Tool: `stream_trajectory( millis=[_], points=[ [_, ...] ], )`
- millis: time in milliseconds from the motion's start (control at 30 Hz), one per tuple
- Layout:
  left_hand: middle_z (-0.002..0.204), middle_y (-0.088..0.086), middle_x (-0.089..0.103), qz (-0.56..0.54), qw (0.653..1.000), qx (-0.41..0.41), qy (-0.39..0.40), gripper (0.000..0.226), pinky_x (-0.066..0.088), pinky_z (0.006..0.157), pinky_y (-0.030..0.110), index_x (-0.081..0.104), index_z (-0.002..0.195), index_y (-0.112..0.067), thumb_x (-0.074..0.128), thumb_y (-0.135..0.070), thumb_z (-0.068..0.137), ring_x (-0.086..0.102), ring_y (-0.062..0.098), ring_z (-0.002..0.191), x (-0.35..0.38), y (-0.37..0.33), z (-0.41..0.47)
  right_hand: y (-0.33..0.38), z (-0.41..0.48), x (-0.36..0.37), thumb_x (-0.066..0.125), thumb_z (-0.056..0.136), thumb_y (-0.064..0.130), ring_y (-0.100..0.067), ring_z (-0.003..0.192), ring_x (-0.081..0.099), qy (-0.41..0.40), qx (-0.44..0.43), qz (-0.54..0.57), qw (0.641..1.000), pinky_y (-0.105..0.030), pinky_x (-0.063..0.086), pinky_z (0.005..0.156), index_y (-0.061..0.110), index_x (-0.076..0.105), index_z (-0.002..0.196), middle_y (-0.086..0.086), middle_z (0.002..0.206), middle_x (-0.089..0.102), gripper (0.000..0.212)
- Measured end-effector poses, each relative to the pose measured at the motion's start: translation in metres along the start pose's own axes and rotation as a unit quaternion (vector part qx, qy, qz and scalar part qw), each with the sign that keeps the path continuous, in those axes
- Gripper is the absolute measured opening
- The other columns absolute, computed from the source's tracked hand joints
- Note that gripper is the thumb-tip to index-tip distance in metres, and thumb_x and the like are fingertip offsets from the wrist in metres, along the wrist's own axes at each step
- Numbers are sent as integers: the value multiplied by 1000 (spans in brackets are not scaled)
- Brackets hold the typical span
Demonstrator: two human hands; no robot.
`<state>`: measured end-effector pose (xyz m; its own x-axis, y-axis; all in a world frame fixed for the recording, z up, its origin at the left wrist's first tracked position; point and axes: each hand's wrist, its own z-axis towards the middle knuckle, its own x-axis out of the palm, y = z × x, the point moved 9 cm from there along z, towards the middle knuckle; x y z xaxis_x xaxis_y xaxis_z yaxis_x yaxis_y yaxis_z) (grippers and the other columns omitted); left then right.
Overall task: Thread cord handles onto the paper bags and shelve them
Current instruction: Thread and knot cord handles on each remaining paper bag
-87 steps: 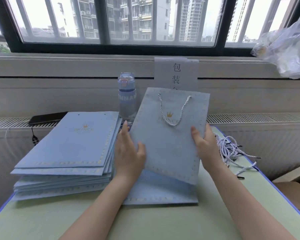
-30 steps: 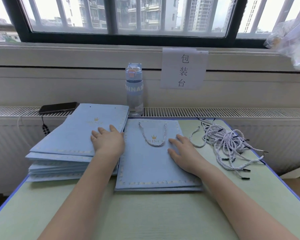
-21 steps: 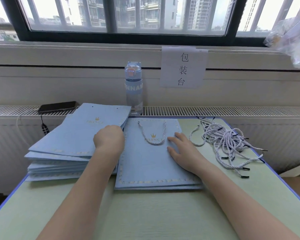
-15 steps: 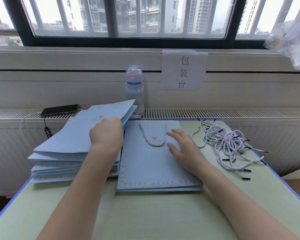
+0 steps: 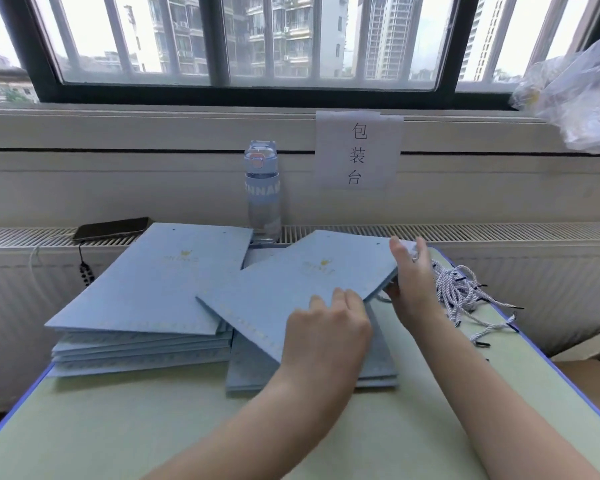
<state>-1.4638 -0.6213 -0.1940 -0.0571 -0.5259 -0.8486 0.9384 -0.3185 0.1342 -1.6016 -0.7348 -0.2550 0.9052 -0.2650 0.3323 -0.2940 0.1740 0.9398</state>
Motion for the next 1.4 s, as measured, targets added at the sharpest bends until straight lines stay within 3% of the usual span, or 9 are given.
stream_trajectory(
  millis=[167, 300, 433, 567, 633, 833, 1033, 1233, 1400],
  points=[
    [87, 0, 71, -29, 998, 54, 15, 32, 32, 41, 20, 71, 86, -15, 77, -35, 61, 63, 21, 60, 44, -11, 6, 14, 4, -36, 49, 87, -3, -8, 56, 56, -114, -28, 44, 992, -18, 46, 48, 20, 47, 113, -1, 84, 57, 35],
    [98, 2, 72, -48, 997, 32, -55, 62, 46, 43, 25, 72, 99, -15, 91, -10, 40, 69, 25, 79, 35, 9, 14, 28, 1, -51, 53, 76, 5, -11, 58, 53, -173, -63, 151, 971, -17, 40, 47, 22, 48, 83, 2, 73, 53, 19],
    [101, 2, 73, -107, 973, 77, -191, 55, 55, 60, 29, 74, 102, -15, 79, 9, 53, 70, 26, 88, 14, 22, 16, 32, 9, -49, 45, 73, 11, -16, 65, 59, -99, -47, 271, 956, -18, 44, 49, 17, 48, 84, -2, 81, 56, 13],
    [100, 2, 74, -109, 950, 78, -282, 26, 58, 75, 42, 76, 96, -17, 58, -1, 88, 70, 29, 94, 12, 43, 14, 36, 9, -25, 56, 58, 3, -18, 75, 66, 76, 19, 313, 947, -20, 51, 57, 18, 53, 110, -2, 94, 67, 54],
    [101, 0, 74, -105, 941, 99, -307, 31, 57, 77, 44, 76, 96, -17, 48, -4, 95, 69, 29, 95, 12, 48, 12, 42, 10, -24, 66, 43, 12, -18, 81, 67, 129, 31, 298, 945, -22, 52, 63, 18, 54, 113, -1, 99, 68, 71],
    [98, 0, 74, -154, 952, 82, -250, 39, 55, 81, 50, 74, 94, -13, 74, 14, 66, 70, 24, 94, 34, 59, 21, 24, 19, -35, 33, 91, 3, -15, 77, 66, 43, 43, 135, 989, -21, 52, 54, 17, 48, 117, -3, 102, 62, 34],
    [106, -1, 70, -144, 960, 85, -225, 40, 49, 91, 45, 69, 106, -17, 75, 1, 71, 65, 24, 97, 40, 54, 22, 29, 15, -22, 24, 77, -13, -23, 76, 51, 31, -22, 67, 997, -32, 42, 68, 28, 53, 112, -8, 87, 51, 61],
    [108, -2, 69, -163, 951, 99, -244, 46, 54, 61, 28, 69, 111, -20, 67, 7, 74, 65, 22, 94, 33, 44, 16, 36, 6, -10, 35, 52, 2, -22, 66, 38, 43, -41, 12, 998, -27, 32, 56, 27, 64, 93, -8, 77, 41, 56],
    [104, -2, 72, -150, 940, 103, -288, 31, 57, 73, 37, 73, 105, -21, 53, -6, 86, 68, 23, 91, 26, 43, 12, 30, -14, 16, 37, 54, 5, -9, 50, 44, 91, -32, -64, 993, -21, 43, 43, 24, 58, 101, -2, 66, 38, 54]
  ],
)
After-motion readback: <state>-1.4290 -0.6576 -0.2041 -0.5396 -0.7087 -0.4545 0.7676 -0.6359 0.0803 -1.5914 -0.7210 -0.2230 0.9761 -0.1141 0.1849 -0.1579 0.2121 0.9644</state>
